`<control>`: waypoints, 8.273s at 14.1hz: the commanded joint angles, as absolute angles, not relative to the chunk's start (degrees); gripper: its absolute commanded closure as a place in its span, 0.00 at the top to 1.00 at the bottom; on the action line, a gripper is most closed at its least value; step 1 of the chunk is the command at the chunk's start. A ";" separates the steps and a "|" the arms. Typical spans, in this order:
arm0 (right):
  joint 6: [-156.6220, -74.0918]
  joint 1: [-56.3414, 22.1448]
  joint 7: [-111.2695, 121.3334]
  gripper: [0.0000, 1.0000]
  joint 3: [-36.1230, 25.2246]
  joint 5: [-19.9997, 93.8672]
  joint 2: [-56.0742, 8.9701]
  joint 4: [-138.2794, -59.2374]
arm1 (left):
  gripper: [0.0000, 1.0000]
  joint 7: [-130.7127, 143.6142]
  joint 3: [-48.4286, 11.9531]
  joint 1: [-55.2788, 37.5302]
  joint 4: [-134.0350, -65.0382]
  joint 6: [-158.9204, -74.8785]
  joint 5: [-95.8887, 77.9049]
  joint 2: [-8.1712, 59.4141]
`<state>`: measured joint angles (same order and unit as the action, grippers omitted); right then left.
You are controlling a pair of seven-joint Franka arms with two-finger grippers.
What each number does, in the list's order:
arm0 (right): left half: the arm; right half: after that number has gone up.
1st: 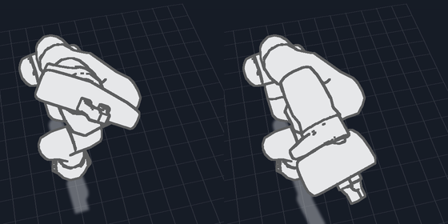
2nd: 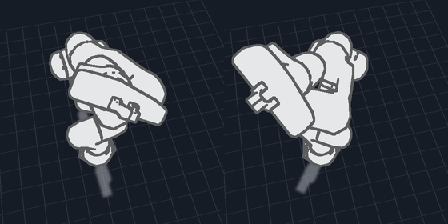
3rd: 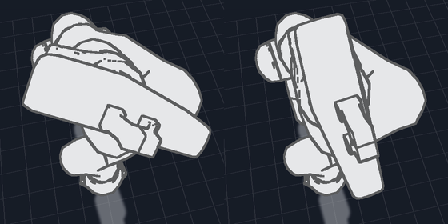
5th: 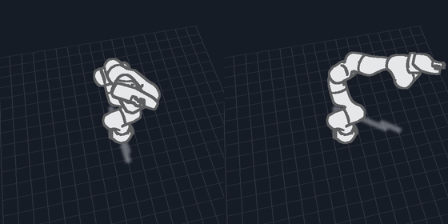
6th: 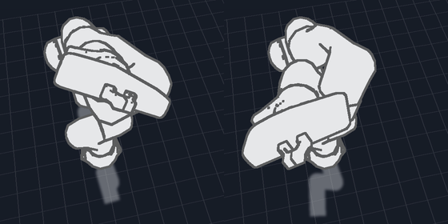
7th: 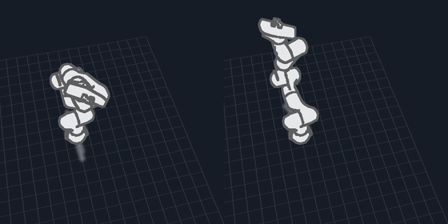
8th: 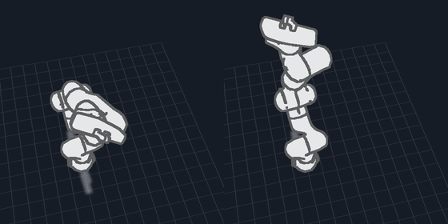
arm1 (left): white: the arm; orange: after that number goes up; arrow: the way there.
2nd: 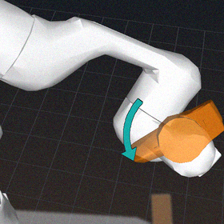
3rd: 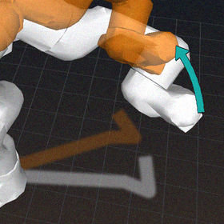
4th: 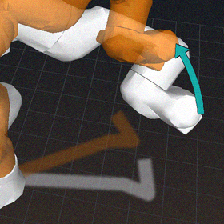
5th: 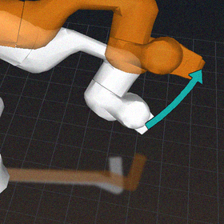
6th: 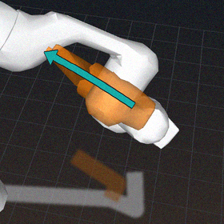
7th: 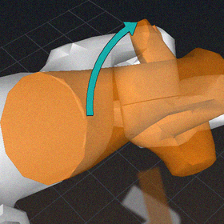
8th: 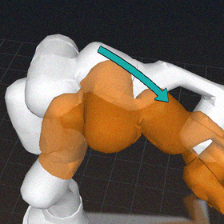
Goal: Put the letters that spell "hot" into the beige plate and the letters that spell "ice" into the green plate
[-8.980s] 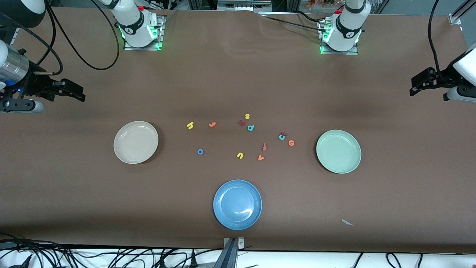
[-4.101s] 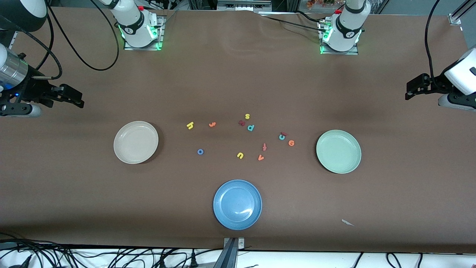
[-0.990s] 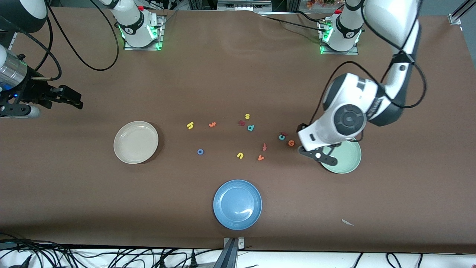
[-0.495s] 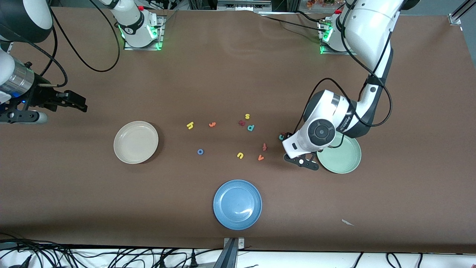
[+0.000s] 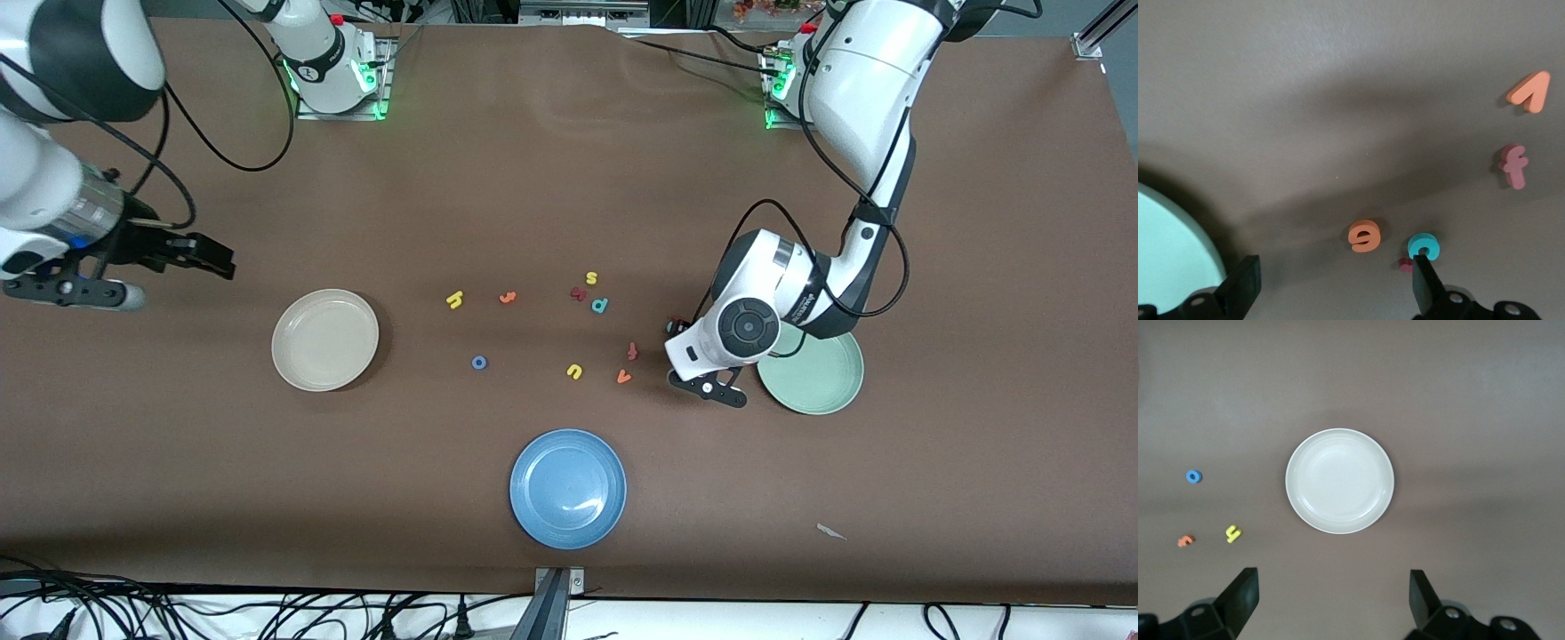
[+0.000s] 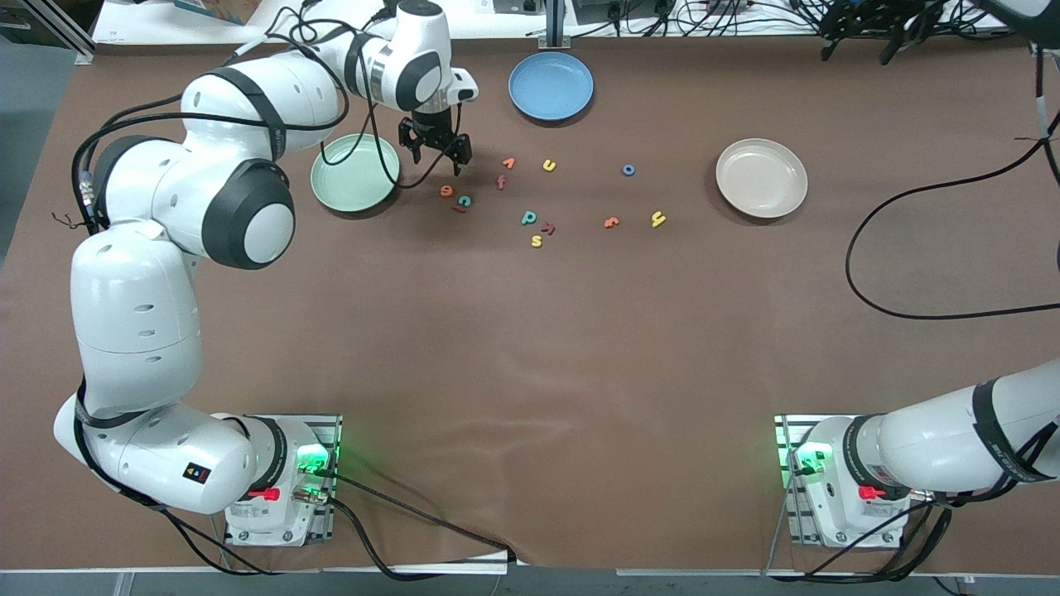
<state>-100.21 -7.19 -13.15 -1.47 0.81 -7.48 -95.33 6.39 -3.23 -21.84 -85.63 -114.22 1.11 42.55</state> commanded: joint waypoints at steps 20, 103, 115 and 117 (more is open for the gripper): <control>-143.17 -17.75 -62.84 1.00 9.93 0.17 -20.90 -121.64 | 0.39 7.12 -2.99 -23.55 -92.64 -121.99 1.23 42.63; -140.98 -37.08 -79.26 1.00 -3.16 4.75 -35.50 -103.63 | 0.18 -1.76 -4.48 -27.60 -95.63 -125.95 6.59 41.31; -140.98 -40.86 -85.96 0.99 -2.29 5.97 -37.79 -103.01 | 0.12 -6.68 -3.26 -23.21 -91.24 -121.56 6.59 36.91; -140.98 -41.48 -85.96 0.99 -2.29 6.15 -37.88 -103.18 | 0.12 -6.77 -2.47 -21.54 -90.88 -121.38 6.59 36.91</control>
<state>-141.02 -40.66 -85.26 -2.21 4.99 -36.94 -104.32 -5.93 -2.84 -23.32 -91.49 -123.08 4.93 37.65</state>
